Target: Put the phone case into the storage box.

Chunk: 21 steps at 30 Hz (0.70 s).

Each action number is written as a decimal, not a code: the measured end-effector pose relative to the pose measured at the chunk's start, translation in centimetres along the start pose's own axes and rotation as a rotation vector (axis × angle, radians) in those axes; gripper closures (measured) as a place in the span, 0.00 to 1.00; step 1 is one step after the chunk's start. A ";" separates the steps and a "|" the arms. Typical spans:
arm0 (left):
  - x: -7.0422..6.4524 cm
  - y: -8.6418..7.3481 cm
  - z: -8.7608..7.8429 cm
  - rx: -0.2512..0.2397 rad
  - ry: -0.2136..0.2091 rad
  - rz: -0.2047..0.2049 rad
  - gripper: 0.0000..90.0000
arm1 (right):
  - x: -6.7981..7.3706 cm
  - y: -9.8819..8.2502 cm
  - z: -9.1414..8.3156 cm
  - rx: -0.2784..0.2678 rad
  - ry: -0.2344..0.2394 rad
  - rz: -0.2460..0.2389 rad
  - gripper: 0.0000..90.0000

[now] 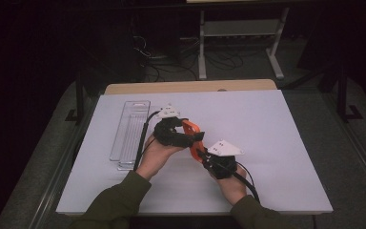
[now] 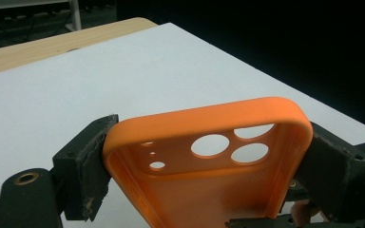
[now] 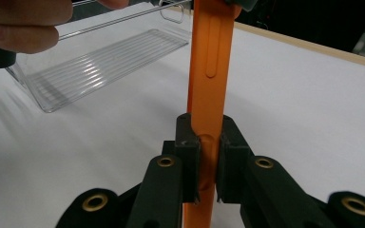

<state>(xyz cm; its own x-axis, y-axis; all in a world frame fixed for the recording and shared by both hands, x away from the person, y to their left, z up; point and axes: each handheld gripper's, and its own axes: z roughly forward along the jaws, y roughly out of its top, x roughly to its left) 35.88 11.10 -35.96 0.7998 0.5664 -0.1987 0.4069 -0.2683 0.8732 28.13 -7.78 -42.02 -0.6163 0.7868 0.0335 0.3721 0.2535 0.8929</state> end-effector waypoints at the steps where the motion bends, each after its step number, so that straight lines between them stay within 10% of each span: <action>1: 0.0 0.0 0.0 -0.003 -0.004 -0.010 0.16 | 0.0 0.0 0.0 -0.001 -0.001 -0.005 0.88; 11: 0.1 0.0 -0.1 0.006 0.000 0.011 0.17 | -0.1 0.0 0.0 0.001 0.008 -0.009 0.83; 21: 0.0 0.1 -0.1 0.003 0.015 0.032 0.17 | -0.5 0.2 0.0 -0.029 0.023 0.021 0.58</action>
<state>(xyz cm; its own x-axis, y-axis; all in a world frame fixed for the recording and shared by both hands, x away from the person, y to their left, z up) 35.87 11.20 -35.85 0.8058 0.5691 -0.1639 0.3823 -0.2885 0.8778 28.54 -8.11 -41.84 -0.6246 0.7784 0.0626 0.3652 0.2203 0.9045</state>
